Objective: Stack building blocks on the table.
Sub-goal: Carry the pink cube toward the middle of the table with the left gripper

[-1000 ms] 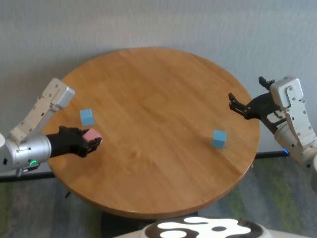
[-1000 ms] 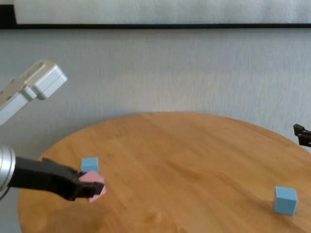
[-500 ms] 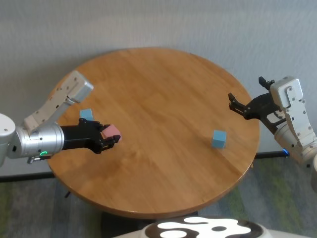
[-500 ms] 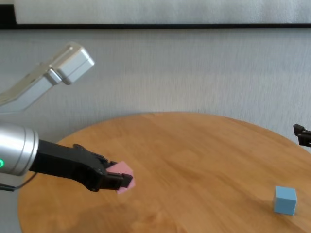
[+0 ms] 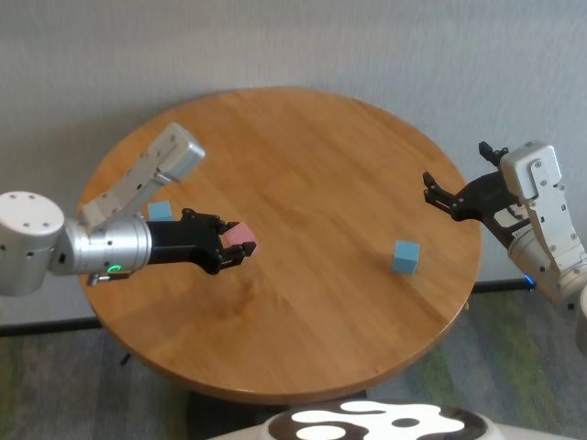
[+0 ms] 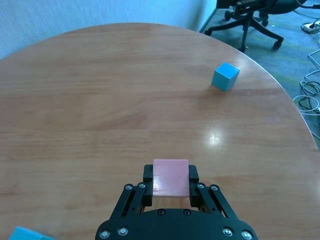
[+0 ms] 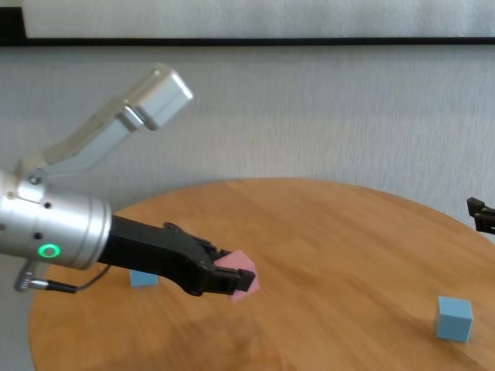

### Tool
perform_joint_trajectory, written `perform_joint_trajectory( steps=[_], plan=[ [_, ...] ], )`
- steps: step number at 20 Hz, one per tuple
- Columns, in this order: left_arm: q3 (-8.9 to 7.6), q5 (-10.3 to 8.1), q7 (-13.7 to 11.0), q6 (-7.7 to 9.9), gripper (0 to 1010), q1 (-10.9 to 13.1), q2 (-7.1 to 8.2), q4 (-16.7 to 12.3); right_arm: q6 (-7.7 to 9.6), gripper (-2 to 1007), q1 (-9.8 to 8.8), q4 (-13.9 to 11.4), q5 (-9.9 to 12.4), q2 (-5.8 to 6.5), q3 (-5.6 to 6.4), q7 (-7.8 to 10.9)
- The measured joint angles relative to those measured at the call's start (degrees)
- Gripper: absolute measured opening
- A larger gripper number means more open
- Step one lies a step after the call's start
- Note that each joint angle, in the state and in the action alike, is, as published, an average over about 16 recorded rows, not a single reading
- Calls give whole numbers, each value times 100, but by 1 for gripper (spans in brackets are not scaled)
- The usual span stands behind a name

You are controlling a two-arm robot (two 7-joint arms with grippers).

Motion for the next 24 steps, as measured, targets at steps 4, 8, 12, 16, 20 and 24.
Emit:
perform_joint_trajectory(
  steps=[4, 8, 12, 16, 20, 24],
  plan=[
    [224, 41, -158, -98, 404, -222, -157, 268, 0, 1005, 0, 0, 0, 0, 0, 0],
    [444, 94, -300, -138, 404, -412, -275, 486, 0, 1005, 0, 0, 0, 0, 0, 0],
    [637, 147, -403, -155, 404, -554, -353, 633, 0, 1005, 0, 0, 0, 0, 0, 0],
    [777, 213, -435, -187, 404, -644, -400, 726, 0, 1005, 0, 0, 0, 0, 0, 0],
    [863, 265, -423, -236, 404, -701, -458, 808, 0, 1005, 0, 0, 0, 0, 0, 0],
    [917, 303, -410, -287, 404, -742, -529, 897, 0, 1005, 0, 0, 0, 0, 0, 0]
  ],
)
